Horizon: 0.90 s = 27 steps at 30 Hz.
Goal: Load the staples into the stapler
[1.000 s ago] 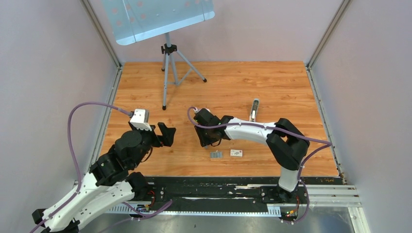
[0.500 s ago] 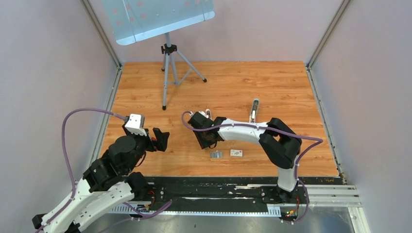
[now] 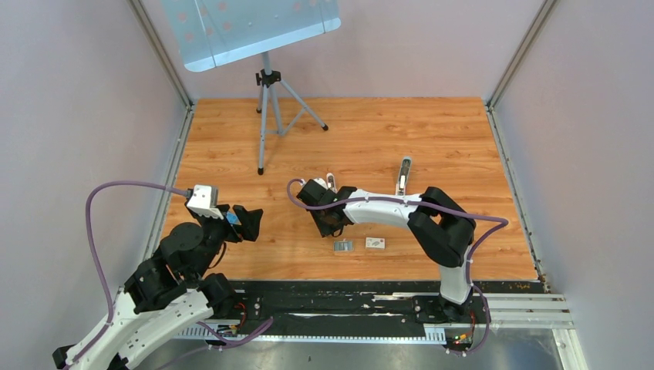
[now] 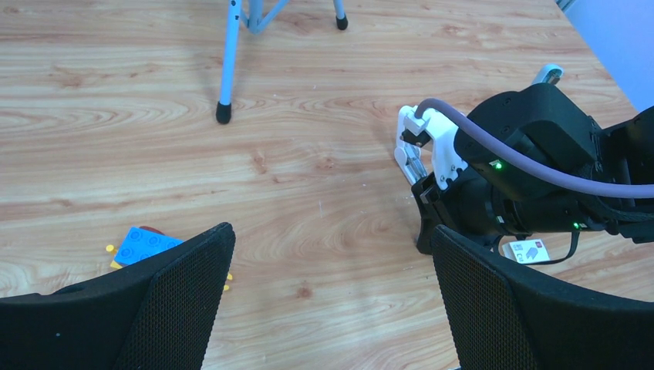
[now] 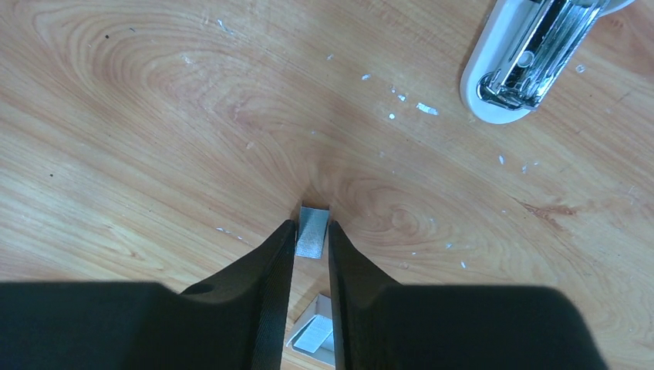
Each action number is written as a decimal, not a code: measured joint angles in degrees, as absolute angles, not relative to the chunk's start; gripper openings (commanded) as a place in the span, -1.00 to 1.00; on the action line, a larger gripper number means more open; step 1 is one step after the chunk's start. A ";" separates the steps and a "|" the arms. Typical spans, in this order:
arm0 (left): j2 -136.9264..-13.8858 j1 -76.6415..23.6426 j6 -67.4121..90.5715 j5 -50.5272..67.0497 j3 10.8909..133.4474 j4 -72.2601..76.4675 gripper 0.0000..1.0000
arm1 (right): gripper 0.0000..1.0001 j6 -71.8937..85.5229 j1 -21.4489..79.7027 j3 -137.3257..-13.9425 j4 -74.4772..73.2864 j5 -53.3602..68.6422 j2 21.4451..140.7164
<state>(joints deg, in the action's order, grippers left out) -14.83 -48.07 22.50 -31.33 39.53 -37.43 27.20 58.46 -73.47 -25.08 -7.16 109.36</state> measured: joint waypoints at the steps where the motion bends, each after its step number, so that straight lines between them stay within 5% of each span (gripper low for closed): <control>1: -14.83 -48.07 22.50 -31.33 39.53 -37.43 1.00 | -0.54 27.20 58.46 -73.47 -25.08 -7.18 109.36; 18: -14.83 -48.07 22.50 -31.44 39.53 -37.43 1.00 | -0.61 25.69 57.17 -71.09 -25.23 -7.11 102.91; 27: -14.83 -48.07 22.48 -31.35 39.53 -37.43 1.00 | -0.60 25.39 45.21 -62.72 -25.15 -8.32 89.41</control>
